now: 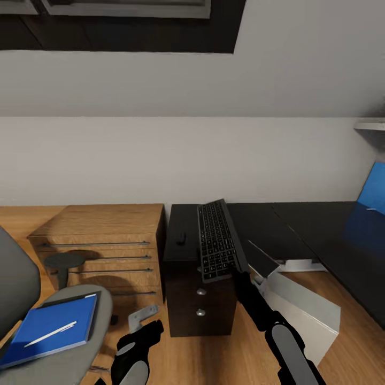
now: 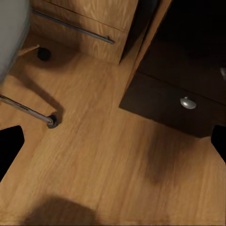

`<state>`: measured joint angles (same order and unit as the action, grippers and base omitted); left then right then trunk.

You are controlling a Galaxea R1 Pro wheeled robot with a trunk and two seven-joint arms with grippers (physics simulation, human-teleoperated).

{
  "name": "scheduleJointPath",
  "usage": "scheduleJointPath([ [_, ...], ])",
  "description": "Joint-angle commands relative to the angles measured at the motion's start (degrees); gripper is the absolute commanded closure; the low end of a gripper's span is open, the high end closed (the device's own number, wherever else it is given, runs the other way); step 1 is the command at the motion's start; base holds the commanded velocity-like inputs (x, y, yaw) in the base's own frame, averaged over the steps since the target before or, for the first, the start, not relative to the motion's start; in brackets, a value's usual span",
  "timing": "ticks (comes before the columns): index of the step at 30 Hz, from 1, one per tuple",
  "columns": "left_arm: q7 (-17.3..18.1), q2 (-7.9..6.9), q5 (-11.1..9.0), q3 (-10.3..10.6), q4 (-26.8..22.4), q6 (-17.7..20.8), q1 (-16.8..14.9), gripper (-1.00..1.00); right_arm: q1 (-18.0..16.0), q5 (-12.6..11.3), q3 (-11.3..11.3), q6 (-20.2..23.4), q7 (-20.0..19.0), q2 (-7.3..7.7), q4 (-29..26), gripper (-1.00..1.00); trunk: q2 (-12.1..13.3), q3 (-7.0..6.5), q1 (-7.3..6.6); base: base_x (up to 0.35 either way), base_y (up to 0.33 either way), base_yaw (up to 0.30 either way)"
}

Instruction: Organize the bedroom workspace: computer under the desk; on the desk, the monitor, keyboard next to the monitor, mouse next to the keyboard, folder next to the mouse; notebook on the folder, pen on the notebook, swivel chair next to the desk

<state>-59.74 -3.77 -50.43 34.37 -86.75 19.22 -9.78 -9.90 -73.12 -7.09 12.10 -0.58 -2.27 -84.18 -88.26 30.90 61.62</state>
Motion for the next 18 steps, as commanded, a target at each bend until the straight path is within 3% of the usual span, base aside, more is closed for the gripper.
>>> scheduleJointPath([
  [1, -0.38, -0.03, -0.18, 0.12, -0.08, 0.37, -0.07, -1.0, -0.03, -0.52, 0.06, 0.2, -0.22, -0.02, 0.02, 1.0, 0.38, -0.13, -0.26, -0.311, -0.156, 0.0],
  [18, -0.29, 0.07, -0.03, 0.34, -0.08, 0.38, -0.07, -1.0, -0.03, -0.54, 0.14, 0.38, -0.12, 0.09, 0.07, 1.0, 7.2, -3.18, -4.0, -0.285, -0.237, 0.0],
])
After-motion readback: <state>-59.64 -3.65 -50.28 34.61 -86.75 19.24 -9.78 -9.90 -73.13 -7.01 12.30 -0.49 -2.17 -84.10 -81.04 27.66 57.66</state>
